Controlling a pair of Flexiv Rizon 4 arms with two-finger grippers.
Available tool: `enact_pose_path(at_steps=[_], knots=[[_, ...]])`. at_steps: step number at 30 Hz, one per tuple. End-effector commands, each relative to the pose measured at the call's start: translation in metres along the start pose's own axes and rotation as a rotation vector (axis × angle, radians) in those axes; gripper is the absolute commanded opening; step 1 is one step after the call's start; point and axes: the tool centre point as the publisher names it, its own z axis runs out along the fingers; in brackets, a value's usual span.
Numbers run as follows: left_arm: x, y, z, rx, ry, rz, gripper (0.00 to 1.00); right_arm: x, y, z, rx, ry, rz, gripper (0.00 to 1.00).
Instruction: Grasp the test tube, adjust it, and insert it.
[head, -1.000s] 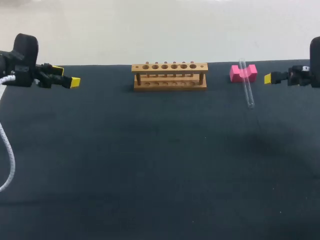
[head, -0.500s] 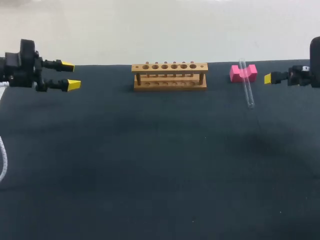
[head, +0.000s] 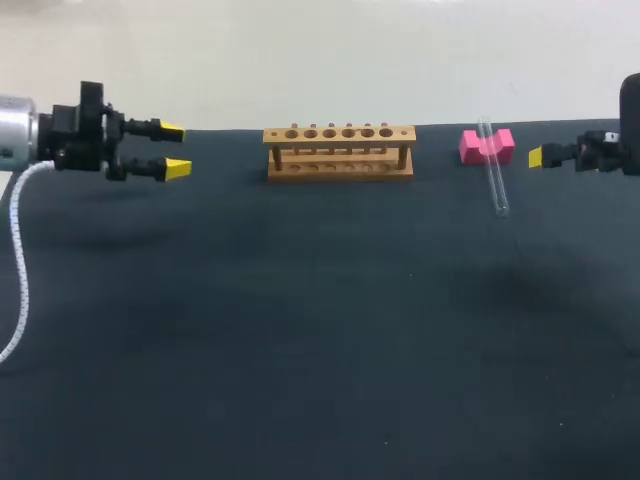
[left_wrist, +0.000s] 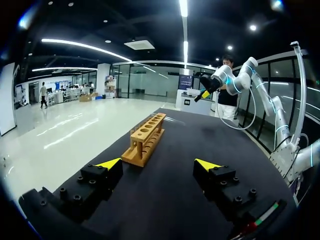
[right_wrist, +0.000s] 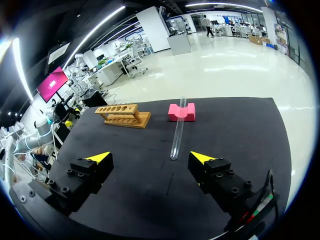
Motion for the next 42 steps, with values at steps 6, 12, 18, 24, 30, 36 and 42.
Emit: enact_pose_path(at_steps=[6, 12, 18, 24, 30, 36, 42], knots=[[-0.001, 0.013, 0.027, -0.017, -0.016, 0.008, 1.0, 0.0, 0.001, -0.001, 0.008, 0.0, 0.0, 1.0], [-0.002, 0.012, 0.034, -0.033, -0.009, 0.013, 1.0, 0.0, 0.001, -0.001, 0.008, 0.0, 0.0, 1.0], [-0.002, 0.011, 0.035, -0.04, 0.0, 0.012, 1.0, 0.0, 0.001, -0.001, 0.008, 0.0, 0.0, 1.0], [-0.002, 0.011, 0.035, -0.04, 0.0, 0.012, 1.0, 0.0, 0.001, -0.001, 0.008, 0.0, 0.0, 1.0], [-0.002, 0.011, 0.035, -0.04, 0.0, 0.012, 1.0, 0.0, 0.001, -0.001, 0.008, 0.0, 0.0, 1.0], [-0.002, 0.011, 0.035, -0.04, 0.0, 0.012, 1.0, -0.004, -0.001, 0.017, 0.088, -0.026, 0.001, 1.0], [-0.002, 0.011, 0.035, -0.04, 0.0, 0.012, 1.0, -0.006, -0.005, 0.048, 0.255, -0.06, 0.0, 1.0]])
